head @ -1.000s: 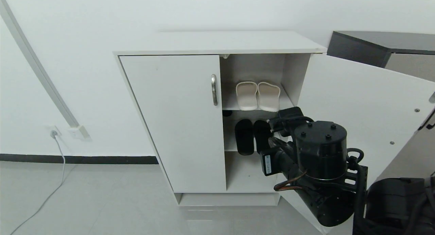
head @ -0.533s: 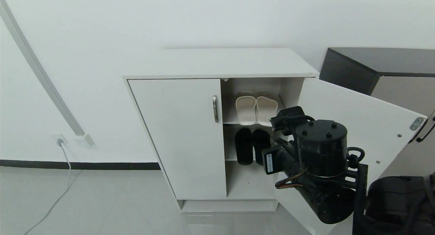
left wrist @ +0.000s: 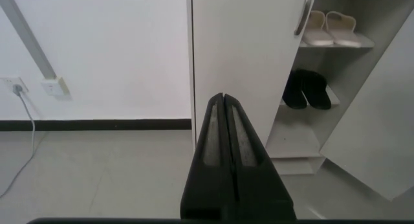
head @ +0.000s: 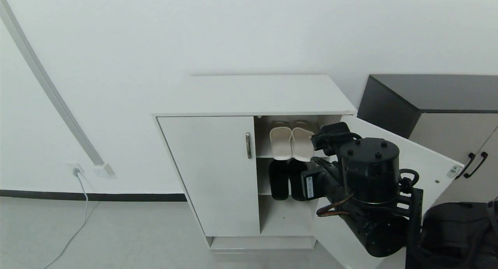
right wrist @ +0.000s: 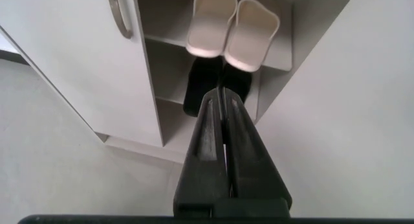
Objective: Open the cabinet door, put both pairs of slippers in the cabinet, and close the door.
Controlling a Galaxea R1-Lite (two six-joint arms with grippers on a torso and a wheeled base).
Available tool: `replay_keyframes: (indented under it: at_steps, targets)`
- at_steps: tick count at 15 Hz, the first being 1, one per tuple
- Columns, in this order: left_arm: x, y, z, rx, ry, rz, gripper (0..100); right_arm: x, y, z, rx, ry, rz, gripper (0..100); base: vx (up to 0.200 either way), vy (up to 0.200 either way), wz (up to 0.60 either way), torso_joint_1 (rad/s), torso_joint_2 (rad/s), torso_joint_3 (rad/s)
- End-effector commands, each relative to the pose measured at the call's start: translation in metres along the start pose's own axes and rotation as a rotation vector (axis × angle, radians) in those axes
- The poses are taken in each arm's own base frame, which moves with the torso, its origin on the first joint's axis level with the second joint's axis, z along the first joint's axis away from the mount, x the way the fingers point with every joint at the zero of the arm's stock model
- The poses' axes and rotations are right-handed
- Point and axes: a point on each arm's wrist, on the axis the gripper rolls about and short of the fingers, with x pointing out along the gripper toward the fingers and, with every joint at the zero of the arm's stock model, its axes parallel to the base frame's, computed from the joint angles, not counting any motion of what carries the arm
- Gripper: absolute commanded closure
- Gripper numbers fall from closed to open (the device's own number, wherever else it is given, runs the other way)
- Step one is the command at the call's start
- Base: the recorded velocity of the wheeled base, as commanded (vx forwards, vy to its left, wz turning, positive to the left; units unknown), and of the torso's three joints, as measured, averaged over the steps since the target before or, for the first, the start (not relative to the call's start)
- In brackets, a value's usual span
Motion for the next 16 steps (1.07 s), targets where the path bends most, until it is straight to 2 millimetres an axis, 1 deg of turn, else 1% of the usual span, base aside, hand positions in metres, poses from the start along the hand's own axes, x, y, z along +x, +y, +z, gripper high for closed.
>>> replay_keyframes:
  at_steps: [1,6,11,13,16]
  targets:
    - [0.0000,0.0000,0.0000,0.000,0.000,0.001,100,-0.0006,-0.0004,0.0008,0.003,-0.003,0.001,100,0.000,0.000,0.00,0.207,-0.52,-0.310]
    - [0.0000,0.0000,0.0000,0.000,0.000,0.001,100,-0.0010,-0.0008,0.0002,0.001,0.000,0.001,100,0.000,0.000,0.00,0.227,-0.55,-0.313]
    - [0.0000,0.0000,0.0000,0.000,0.000,0.000,100,-0.0013,-0.0016,0.0012,0.002,-0.004,-0.001,100,0.000,0.000,0.00,0.267,-0.59,-0.331]
    - [0.0000,0.0000,0.0000,0.000,0.000,0.000,100,-0.0027,-0.0022,0.0010,-0.001,-0.004,0.002,100,0.000,0.000,0.00,0.100,-0.26,-0.117]
    - [0.0000,0.0000,0.0000,0.000,0.000,0.000,100,-0.0034,-0.0028,0.0013,-0.002,-0.006,0.003,100,0.000,0.000,0.00,0.011,-0.02,-0.012]
